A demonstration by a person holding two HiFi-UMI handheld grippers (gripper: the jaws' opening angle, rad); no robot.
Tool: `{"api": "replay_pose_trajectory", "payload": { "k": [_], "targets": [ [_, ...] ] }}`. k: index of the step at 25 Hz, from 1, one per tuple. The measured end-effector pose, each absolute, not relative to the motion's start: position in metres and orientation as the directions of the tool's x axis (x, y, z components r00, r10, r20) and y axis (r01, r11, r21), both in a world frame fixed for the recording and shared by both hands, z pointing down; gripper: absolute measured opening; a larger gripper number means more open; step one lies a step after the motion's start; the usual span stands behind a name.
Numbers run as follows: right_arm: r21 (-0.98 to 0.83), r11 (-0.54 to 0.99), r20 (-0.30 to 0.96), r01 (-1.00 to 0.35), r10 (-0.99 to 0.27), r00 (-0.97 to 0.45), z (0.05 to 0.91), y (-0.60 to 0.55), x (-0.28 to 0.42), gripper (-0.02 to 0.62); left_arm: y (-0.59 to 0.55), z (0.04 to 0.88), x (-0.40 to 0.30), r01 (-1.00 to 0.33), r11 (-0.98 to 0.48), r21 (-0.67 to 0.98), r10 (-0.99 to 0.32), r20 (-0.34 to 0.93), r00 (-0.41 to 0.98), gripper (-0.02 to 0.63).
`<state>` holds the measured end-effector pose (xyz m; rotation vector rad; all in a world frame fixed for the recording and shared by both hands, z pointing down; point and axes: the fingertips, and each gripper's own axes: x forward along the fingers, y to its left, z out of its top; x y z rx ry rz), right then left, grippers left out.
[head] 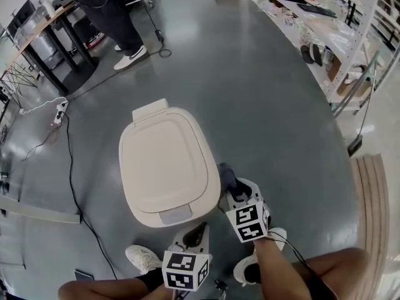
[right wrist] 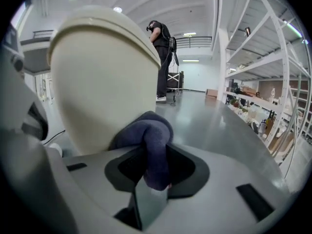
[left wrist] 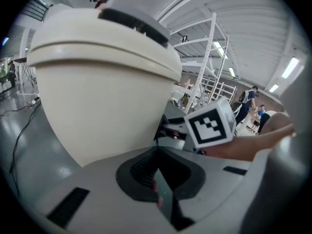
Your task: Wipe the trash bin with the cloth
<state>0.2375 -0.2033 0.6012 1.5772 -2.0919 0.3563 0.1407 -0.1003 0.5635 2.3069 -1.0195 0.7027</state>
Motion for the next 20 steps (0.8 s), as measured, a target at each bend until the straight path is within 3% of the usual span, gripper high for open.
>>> {"api": "replay_pose_trajectory", "payload": {
  "k": [5,10,20],
  "targets": [
    [0.104,0.209,0.457,-0.972,-0.878,-0.140,0.558,-0.159,0.223,0.107,-0.103,0.531,0.108,-0.791,-0.563,0.240,-0.564,0.588,0.580,-0.002],
    [0.085,0.147,0.464,-0.985,-0.881,-0.092,0.546,-0.119,0.199,0.107,-0.103,0.520,0.048,-0.831,-0.503,0.239,-0.632,0.554,0.542,-0.002],
    [0.007,0.235,0.503,-0.972,-0.841,-0.200,0.568,-0.061,0.080,0.107,-0.119,0.504,-0.064,-0.917,-0.367,0.159,-0.776,0.491,0.396,-0.002]
  ]
}}
